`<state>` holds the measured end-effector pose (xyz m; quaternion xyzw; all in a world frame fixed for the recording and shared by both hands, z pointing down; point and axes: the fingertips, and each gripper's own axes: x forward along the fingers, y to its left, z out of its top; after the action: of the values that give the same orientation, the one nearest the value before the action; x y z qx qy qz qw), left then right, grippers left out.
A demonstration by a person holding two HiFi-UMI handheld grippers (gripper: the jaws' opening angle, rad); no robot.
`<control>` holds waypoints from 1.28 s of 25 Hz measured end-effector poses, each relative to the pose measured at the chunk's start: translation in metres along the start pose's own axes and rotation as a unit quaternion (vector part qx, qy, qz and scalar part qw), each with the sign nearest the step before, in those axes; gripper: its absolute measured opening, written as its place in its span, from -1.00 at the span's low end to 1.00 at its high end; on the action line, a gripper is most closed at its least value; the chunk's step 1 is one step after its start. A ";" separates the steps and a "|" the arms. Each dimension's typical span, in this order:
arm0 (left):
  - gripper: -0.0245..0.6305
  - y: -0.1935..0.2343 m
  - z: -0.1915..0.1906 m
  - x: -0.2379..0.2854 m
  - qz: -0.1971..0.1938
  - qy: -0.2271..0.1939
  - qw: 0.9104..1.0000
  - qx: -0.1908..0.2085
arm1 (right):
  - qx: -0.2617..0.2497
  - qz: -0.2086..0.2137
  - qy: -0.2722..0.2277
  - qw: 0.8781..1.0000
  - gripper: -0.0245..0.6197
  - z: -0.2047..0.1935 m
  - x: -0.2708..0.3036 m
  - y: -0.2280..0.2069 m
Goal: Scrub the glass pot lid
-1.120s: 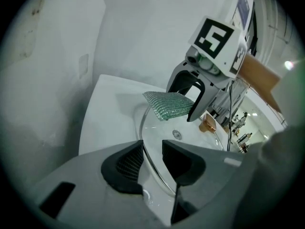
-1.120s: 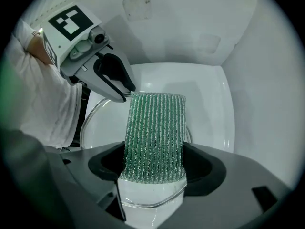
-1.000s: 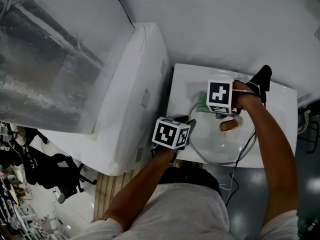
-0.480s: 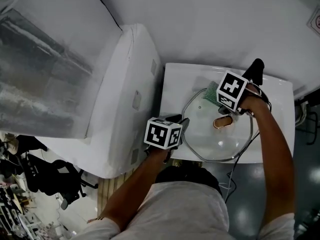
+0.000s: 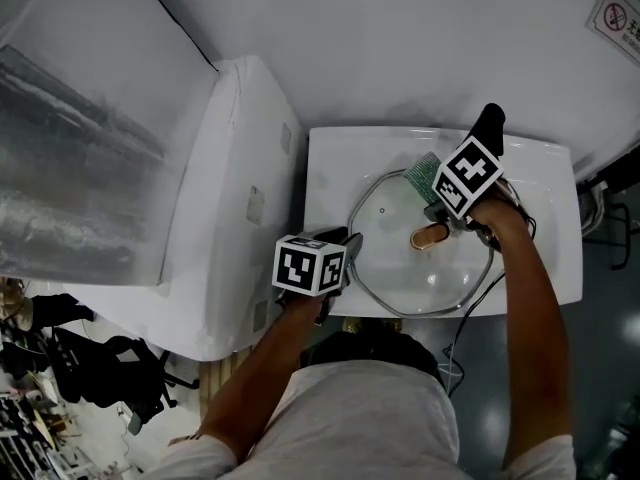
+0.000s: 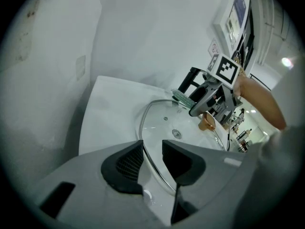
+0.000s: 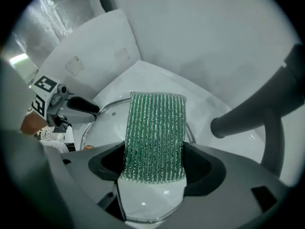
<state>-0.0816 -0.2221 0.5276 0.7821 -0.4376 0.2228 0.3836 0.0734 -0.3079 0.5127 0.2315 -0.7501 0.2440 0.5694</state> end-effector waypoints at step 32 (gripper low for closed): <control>-0.51 -0.002 0.002 0.000 0.003 -0.004 1.000 0.009 | -0.303 0.014 0.184 0.935 0.16 0.013 -0.004 0.111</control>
<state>-0.0801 -0.2233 0.5259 0.7847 -0.4397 0.2251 0.3746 -0.0042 -0.2301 0.4950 -0.0118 -0.6738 0.0511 0.7371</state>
